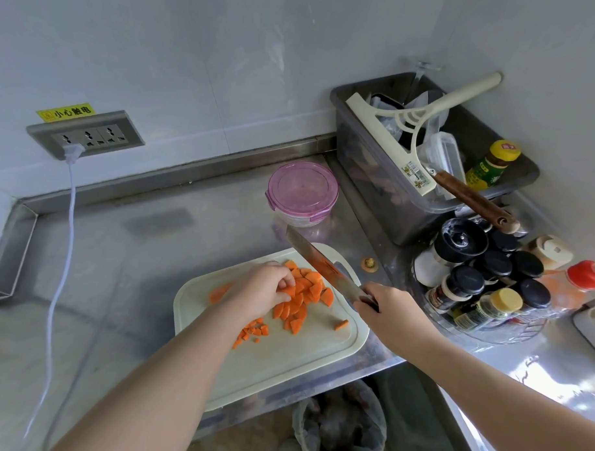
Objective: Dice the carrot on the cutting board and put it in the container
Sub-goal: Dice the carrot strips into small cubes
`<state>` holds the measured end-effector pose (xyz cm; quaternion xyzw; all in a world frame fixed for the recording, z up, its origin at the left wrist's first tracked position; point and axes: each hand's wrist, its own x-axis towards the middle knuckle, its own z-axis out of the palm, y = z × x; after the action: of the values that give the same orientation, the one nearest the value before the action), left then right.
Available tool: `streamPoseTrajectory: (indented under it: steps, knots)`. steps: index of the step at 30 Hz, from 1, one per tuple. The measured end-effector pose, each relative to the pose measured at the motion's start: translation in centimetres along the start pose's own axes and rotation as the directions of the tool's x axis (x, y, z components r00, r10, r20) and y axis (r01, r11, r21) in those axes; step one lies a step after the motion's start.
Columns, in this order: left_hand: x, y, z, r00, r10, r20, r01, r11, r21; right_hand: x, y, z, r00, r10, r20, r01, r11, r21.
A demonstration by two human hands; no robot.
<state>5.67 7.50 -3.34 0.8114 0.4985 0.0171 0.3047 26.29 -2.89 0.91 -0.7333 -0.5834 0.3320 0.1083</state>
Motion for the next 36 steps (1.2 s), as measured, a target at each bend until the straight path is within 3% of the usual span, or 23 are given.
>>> streamPoseTrajectory:
  steps: [5, 11, 23, 28, 36]
  knots:
    - [-1.0, 0.3, -1.8, 0.994, -0.106, -0.006, 0.099, 0.948, -0.303, 0.0, -0.1, 0.3, 1.000, 0.007, -0.005, -0.007, 1.000, 0.000]
    - [-6.4, -1.1, -0.2, 0.962, -0.241, 0.130, 0.273, 0.877, -0.396, -0.9, -1.3, 1.1, 0.999, -0.048, 0.016, 0.047, 0.999, 0.014]
    - [-15.0, -4.4, 3.5, 0.876, -0.476, -0.076, 0.435, 0.850, -0.297, -3.0, -3.6, 5.0, 0.909, -0.225, 0.350, 0.304, 0.934, -0.189]
    - [-15.8, -5.0, 4.2, 0.833, -0.516, -0.199, 0.449, 0.841, -0.302, -2.8, -4.2, 5.8, 0.897, -0.224, 0.382, 0.323, 0.921, -0.217]
    - [-17.0, -4.6, 4.6, 0.852, -0.489, -0.186, 0.461, 0.870, -0.173, -2.4, -4.3, 6.6, 0.885, -0.210, 0.415, 0.328, 0.914, -0.238]
